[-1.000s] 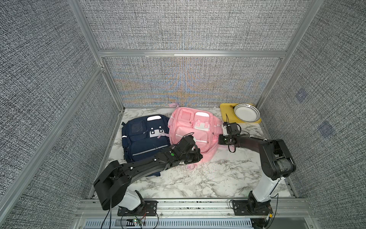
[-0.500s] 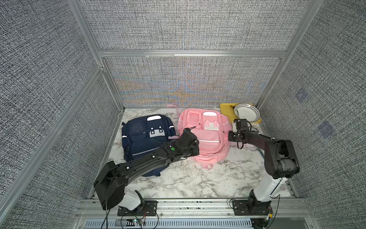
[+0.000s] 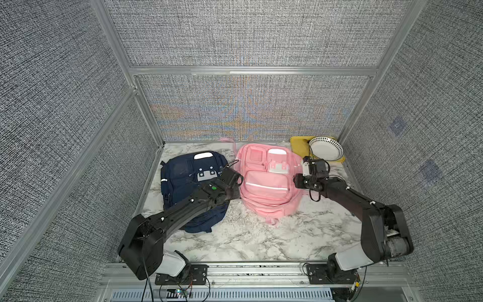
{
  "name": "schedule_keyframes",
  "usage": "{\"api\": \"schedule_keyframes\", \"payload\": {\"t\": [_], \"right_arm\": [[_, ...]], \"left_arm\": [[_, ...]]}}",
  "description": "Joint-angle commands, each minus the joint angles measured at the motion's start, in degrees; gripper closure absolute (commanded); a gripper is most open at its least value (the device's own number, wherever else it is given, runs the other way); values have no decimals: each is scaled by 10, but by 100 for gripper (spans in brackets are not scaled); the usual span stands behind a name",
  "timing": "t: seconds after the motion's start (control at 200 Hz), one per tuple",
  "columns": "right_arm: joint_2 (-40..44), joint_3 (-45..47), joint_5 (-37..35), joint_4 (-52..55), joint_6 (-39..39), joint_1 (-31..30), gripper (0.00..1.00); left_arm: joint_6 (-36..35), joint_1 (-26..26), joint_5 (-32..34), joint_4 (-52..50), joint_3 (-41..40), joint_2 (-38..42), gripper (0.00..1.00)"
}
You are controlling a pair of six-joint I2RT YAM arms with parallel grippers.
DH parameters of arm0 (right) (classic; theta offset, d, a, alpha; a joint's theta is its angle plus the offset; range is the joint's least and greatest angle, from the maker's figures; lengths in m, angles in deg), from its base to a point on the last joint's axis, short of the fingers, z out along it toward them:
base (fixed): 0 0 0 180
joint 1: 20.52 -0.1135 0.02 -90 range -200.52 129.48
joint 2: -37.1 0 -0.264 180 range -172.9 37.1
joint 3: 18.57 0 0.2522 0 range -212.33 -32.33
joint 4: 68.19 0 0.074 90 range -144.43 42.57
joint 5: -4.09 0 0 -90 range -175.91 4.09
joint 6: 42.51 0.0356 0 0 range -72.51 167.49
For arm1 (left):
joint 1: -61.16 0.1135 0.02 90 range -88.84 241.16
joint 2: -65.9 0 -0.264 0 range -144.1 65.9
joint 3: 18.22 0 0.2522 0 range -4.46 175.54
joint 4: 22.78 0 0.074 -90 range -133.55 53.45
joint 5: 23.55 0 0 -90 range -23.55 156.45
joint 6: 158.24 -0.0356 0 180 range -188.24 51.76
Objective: Zip up the backpack
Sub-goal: Place the backpack at the center of the board.
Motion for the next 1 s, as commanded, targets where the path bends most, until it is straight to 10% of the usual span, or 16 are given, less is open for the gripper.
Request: {"api": "schedule_keyframes", "payload": {"t": [0.0,0.44,0.996], "right_arm": [[15,-10,-4,-7,36,-27,53],[-153,-3,82,-114,126,-83,59],[-3,221,29,-110,174,41,60]], "left_arm": [[-26,13,7,12,12,-23,73],[-34,63,3,10,26,-59,66],[-41,131,-10,4,-27,-13,61]]}}
